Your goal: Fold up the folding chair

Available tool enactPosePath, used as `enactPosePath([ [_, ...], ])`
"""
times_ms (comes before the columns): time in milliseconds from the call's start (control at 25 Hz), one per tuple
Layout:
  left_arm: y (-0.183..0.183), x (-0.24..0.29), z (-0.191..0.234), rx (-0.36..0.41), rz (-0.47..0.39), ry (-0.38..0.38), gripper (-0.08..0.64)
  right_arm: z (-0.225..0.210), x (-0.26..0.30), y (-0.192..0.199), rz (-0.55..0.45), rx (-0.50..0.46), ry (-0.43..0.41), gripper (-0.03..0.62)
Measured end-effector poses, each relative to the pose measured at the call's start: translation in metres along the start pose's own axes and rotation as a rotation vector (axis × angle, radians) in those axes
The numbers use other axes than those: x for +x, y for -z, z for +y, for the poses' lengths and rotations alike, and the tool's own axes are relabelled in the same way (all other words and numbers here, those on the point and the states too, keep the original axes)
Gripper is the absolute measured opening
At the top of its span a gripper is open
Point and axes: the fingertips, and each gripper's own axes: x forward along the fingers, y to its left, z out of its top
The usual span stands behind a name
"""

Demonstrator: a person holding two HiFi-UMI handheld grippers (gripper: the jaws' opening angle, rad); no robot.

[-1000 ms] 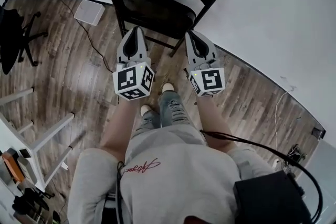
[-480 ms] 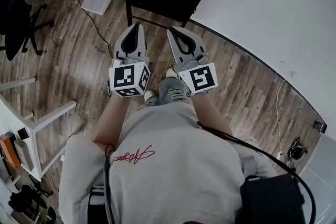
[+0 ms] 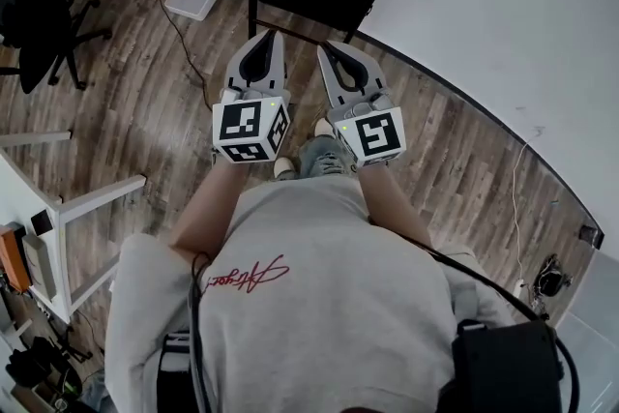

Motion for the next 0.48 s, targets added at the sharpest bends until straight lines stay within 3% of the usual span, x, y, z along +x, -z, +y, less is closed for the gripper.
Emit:
enactPosePath([
  [480,-0.007,-0.014,0.009,-0.007,0.004,0.017,0.017,0.017,0.008,-0.011,0.013,-0.026,0.02,0.017],
])
